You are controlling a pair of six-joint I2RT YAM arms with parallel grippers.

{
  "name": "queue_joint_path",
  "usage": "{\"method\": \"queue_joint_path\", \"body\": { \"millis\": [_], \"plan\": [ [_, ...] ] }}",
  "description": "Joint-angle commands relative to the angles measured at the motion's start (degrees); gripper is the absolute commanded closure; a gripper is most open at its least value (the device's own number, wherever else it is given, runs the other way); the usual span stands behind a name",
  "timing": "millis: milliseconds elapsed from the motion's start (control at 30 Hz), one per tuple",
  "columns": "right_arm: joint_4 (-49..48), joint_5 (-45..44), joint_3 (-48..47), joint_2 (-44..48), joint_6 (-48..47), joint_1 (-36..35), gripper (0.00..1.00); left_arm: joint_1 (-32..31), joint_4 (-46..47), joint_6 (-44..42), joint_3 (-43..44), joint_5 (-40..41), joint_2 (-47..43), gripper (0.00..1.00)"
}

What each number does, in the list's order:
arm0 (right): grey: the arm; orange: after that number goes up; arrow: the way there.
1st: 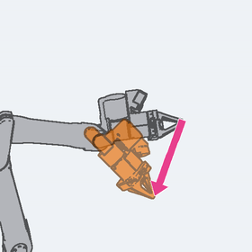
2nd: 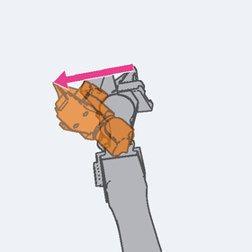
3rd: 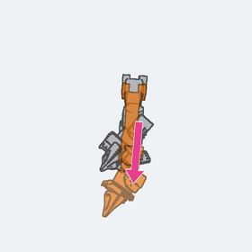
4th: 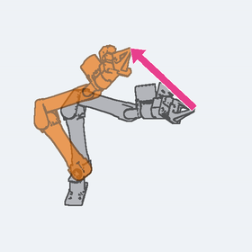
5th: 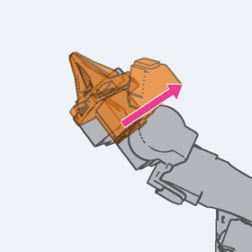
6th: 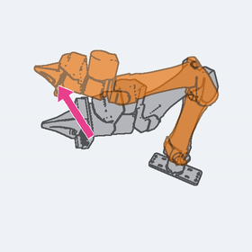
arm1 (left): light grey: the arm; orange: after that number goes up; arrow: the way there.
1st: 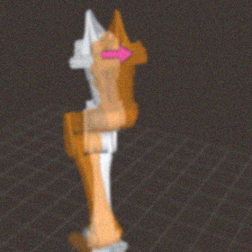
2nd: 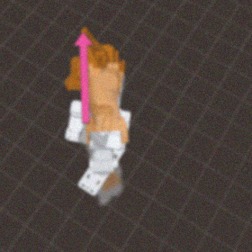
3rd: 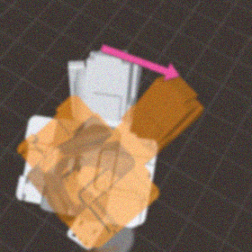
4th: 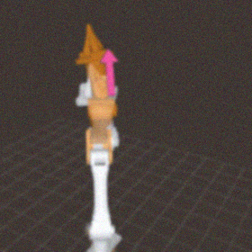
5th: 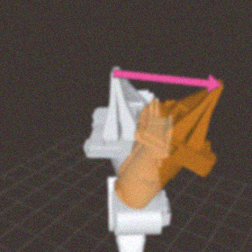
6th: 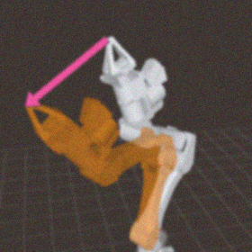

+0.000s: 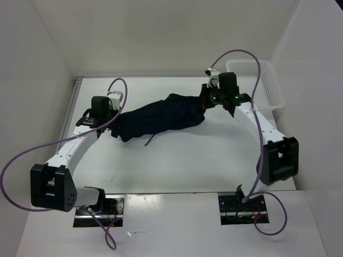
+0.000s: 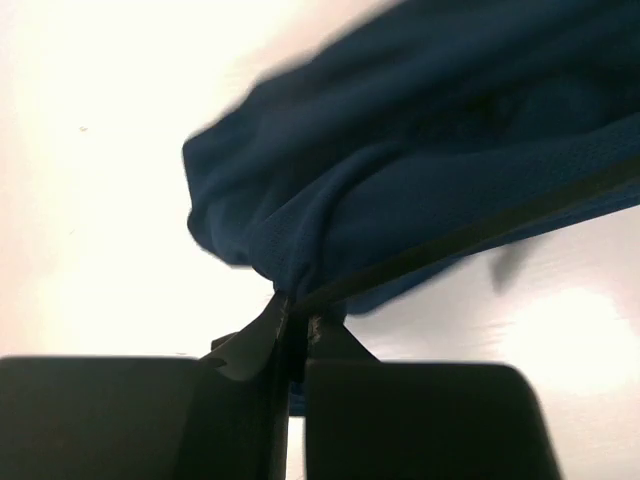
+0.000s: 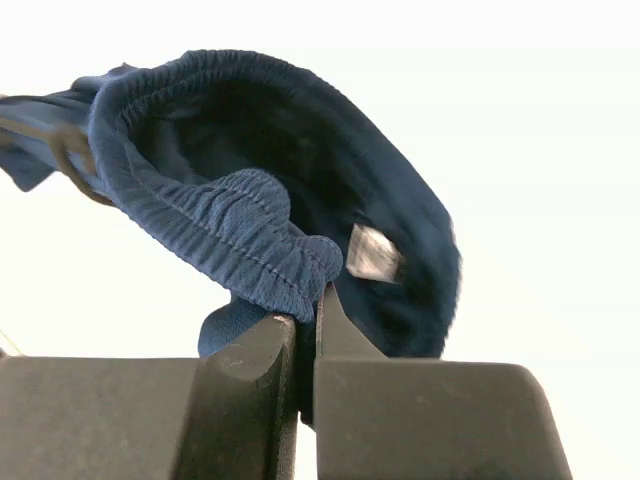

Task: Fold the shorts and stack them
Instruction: Flatten the shorts out

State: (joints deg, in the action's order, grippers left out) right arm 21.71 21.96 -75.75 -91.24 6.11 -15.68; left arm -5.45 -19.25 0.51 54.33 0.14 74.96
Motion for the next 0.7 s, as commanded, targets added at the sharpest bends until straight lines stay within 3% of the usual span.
{"method": "queue_joint_path", "body": {
  "millis": [0,100,233,300,333,500,667],
  "plan": [
    [-3.34,2.3,5.25,3.35,2.42,2.15,1.0,-2.53,-4.3,-0.51,-1.06,6.71,-0.43,1.0],
    [-3.35,2.3,7.1,-0.16,5.04,2.15,0.88,-7.63,-5.1,-0.51,-5.0,7.33,-1.48,1.0],
    [-0.8,3.79,7.1,-4.73,7.07,3.72,0.87,-8.7,-7.12,-0.51,-7.04,6.71,-2.01,1.0],
    [-0.27,5.46,7.1,-5.43,7.94,6.36,1.0,-8.7,-7.74,-0.51,-8.53,6.71,-2.62,1.0],
    [-0.27,6.25,7.1,-5.44,7.95,7.06,1.0,-8.7,-7.13,-0.51,-8.53,6.71,-2.62,1.0],
    [-1.4,11.69,7.1,-1.94,7.43,7.6,1.0,-7.03,-1.51,-0.51,-0.22,9.78,-0.62,1.0],
    [-2.12,9.69,6.49,-0.08,8.04,7.6,1.0,-4.21,4.3,-0.51,11.58,9.63,7.12,1.0]
  ]
}}
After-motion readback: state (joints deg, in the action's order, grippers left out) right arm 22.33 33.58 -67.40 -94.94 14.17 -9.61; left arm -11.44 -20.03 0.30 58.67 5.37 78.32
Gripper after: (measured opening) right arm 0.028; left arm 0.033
